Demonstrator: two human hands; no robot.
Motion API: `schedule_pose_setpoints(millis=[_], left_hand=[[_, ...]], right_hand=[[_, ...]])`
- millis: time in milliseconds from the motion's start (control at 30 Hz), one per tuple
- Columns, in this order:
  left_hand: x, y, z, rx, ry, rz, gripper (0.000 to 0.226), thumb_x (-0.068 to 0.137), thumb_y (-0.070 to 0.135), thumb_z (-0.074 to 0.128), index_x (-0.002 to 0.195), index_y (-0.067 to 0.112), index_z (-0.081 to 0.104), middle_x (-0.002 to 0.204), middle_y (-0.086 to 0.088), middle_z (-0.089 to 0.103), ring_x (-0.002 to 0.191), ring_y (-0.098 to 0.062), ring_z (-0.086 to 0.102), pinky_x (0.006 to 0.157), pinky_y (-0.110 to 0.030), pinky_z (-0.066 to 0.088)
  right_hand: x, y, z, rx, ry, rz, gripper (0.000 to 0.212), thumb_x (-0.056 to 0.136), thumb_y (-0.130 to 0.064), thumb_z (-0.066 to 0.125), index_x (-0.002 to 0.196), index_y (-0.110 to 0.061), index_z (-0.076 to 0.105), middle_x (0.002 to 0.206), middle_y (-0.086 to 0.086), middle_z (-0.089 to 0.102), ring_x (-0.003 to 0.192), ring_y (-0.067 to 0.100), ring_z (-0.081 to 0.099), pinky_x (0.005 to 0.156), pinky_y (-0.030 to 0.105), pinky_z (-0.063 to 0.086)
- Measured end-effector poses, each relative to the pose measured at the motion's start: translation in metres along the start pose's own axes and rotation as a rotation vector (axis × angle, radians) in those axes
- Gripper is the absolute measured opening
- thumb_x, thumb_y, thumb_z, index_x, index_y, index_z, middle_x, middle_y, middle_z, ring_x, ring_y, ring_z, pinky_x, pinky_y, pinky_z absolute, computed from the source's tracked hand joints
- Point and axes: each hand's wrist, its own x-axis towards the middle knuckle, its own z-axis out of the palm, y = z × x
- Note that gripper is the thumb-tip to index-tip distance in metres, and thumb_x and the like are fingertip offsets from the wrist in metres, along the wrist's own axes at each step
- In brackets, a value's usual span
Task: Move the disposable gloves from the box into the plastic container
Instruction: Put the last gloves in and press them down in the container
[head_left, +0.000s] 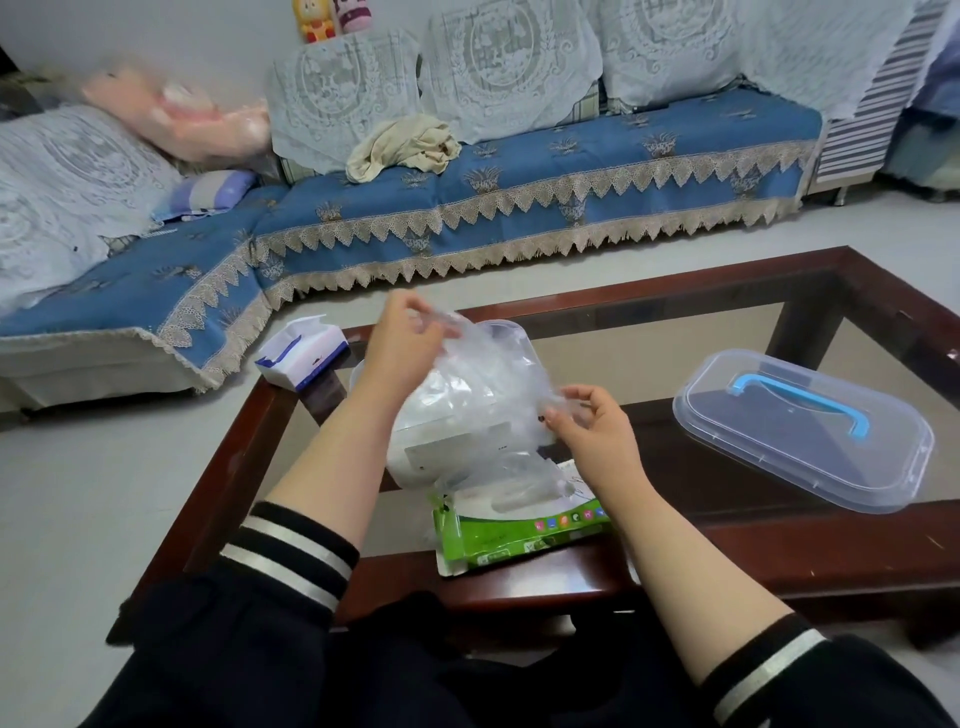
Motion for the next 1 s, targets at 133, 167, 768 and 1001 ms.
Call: schedule_pose_setpoints(millis=[133, 167, 768, 1001], left_hand=[[0.025, -0.028, -0.013, 0.048, 0.231, -0.223, 0.02, 0.092, 0.009, 0.05, 0.107, 0.018, 0.041, 0.105, -0.012, 0.059, 0.076, -0.021, 0.053, 0.068, -0.037, 0.047], [0.026, -0.034, -0.013, 0.074, 0.26, -0.252, 0.019, 0.093, 0.009, 0.048, 0.109, 0.017, 0.041, 0.105, -0.013, 0.058, 0.079, -0.023, 0.054, 0.07, -0.037, 0.047], [-0.064, -0.062, 0.016, 0.351, 0.083, 0.646, 0.032, 0.094, 0.036, 0.054, 0.113, 0.011, 0.063, 0.097, 0.002, 0.067, 0.085, -0.008, 0.059, 0.073, -0.024, 0.049], [-0.085, -0.064, 0.023, 0.287, -0.08, 0.163, 0.039, 0.091, 0.054, 0.048, 0.111, 0.025, 0.063, 0.1, 0.008, 0.068, 0.092, -0.011, 0.062, 0.08, -0.031, 0.049]], right_hand=[[0.006, 0.007, -0.005, -0.129, 0.017, -0.01, 0.017, 0.088, -0.007, 0.064, 0.101, -0.015, 0.056, 0.063, -0.003, 0.063, 0.066, 0.008, 0.064, 0.077, 0.029, 0.051], [0.007, 0.009, -0.005, -0.15, 0.005, 0.007, 0.016, 0.088, -0.007, 0.064, 0.102, -0.013, 0.057, 0.063, -0.003, 0.064, 0.063, 0.006, 0.064, 0.076, 0.03, 0.051], [0.001, 0.028, 0.021, -0.796, -0.276, 0.011, 0.023, 0.083, -0.035, 0.068, 0.104, -0.025, 0.067, 0.104, -0.007, 0.063, 0.102, 0.01, 0.059, 0.087, 0.028, 0.045], [-0.008, 0.007, 0.022, -0.126, -0.148, -0.142, 0.02, 0.089, -0.005, 0.064, 0.079, -0.023, 0.063, 0.073, -0.012, 0.063, 0.07, -0.001, 0.057, 0.074, 0.019, 0.046]])
